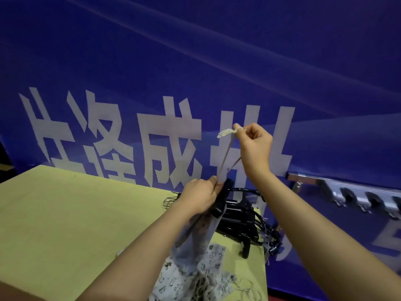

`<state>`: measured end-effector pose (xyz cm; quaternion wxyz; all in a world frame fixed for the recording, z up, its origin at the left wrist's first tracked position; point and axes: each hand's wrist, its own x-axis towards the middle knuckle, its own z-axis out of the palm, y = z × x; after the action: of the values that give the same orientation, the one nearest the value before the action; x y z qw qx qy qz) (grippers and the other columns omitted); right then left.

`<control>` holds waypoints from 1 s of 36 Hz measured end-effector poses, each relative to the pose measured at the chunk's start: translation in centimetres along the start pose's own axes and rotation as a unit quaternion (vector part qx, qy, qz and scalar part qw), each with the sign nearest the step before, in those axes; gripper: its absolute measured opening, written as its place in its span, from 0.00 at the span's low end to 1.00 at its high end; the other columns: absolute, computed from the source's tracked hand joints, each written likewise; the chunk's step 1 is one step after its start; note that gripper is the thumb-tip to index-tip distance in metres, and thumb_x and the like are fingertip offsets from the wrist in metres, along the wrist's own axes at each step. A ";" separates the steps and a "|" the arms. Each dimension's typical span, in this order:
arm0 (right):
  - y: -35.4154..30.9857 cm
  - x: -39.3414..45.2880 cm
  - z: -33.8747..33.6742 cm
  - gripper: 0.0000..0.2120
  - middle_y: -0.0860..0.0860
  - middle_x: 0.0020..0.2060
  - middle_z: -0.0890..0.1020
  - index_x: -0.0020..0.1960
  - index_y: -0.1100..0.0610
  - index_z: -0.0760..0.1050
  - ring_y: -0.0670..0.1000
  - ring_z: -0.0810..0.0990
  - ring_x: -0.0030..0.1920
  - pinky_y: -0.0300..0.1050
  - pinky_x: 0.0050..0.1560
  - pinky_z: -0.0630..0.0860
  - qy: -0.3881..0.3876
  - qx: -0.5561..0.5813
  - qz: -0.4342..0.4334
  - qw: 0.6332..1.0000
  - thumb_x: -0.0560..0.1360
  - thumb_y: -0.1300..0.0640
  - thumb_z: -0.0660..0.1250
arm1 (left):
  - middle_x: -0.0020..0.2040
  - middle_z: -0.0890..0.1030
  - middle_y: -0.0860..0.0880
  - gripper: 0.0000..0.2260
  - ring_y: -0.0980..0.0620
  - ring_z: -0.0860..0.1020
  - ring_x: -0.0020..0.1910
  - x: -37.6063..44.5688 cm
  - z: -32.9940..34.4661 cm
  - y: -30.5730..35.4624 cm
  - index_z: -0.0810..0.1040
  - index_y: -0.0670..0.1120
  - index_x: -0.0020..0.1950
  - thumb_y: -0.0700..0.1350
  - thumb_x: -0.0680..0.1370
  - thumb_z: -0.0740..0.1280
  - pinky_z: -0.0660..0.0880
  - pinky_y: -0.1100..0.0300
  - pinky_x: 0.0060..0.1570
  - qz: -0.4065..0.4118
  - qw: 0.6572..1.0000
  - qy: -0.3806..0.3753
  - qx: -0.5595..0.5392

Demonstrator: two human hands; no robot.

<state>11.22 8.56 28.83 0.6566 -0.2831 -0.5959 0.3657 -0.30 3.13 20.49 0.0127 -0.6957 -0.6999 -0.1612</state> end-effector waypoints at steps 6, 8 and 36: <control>-1.9 0.1 -3.7 0.16 0.47 0.25 0.67 0.31 0.56 0.69 0.41 0.64 0.25 0.31 0.28 0.63 0.028 -0.008 -0.031 0.999 0.76 0.59 0.67 | 0.52 0.81 0.39 0.19 0.38 0.76 0.52 0.4 -0.8 4.3 0.71 0.44 0.61 0.53 0.83 0.47 0.68 0.52 0.50 0.035 0.998 0.011 0.047; -2.5 0.3 -5.5 0.15 0.47 0.25 0.67 0.32 0.58 0.69 0.41 0.64 0.25 0.31 0.28 0.63 0.035 -0.010 -0.039 0.999 0.76 0.59 0.67 | 0.52 0.81 0.39 0.19 0.38 0.76 0.52 0.3 -1.0 6.3 0.71 0.43 0.61 0.53 0.83 0.47 0.68 0.52 0.50 0.040 0.998 0.013 0.045; -2.2 -0.2 -35.2 0.17 0.48 0.23 0.65 0.31 0.65 0.68 0.45 0.61 0.27 0.41 0.31 0.62 -0.016 -0.150 -0.016 0.988 0.74 0.59 0.69 | 0.35 0.78 0.44 0.14 0.48 0.74 0.34 1.2 10.1 33.6 0.80 0.42 0.42 0.52 0.77 0.65 0.70 0.55 0.39 -0.051 0.940 -0.083 -0.328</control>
<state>46.34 9.40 25.97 0.6030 -0.3626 -0.6588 0.2664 34.56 6.05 18.20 -0.2828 -0.6356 -0.6410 -0.3242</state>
